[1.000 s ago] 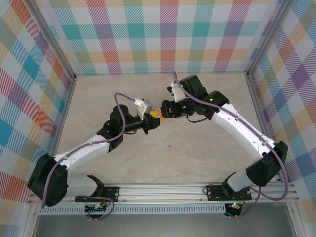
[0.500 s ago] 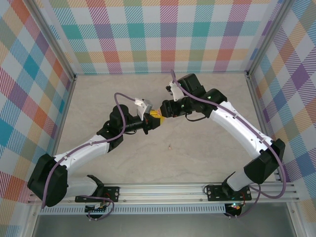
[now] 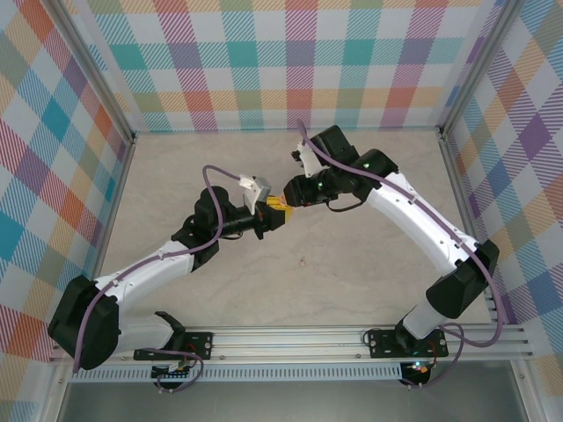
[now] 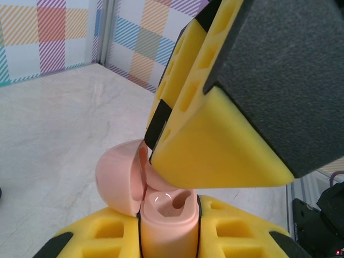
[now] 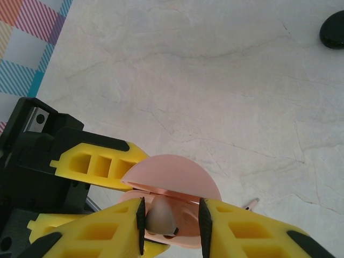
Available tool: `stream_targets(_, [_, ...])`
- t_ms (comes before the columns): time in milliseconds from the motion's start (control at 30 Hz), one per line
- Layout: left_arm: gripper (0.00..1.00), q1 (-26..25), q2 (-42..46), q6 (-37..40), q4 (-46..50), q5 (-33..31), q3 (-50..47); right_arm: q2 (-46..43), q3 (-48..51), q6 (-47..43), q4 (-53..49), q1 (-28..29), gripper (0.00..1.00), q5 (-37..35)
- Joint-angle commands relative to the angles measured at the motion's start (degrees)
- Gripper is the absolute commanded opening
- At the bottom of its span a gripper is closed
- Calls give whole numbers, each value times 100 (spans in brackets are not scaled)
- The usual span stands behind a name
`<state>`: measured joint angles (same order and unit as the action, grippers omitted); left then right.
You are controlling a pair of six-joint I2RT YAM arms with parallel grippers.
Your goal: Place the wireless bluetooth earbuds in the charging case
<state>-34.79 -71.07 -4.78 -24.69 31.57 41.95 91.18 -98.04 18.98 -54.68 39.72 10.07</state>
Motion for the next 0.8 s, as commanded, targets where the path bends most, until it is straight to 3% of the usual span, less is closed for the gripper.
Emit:
stream_targets(0, [8,-37,259,161,-341,203,252,162,-225,86,-432,-18,33,-517])
stream_targets(767, [8,-34,396,188,-391,-352,139,763,-1306,598,-1588,273,26,-1588])
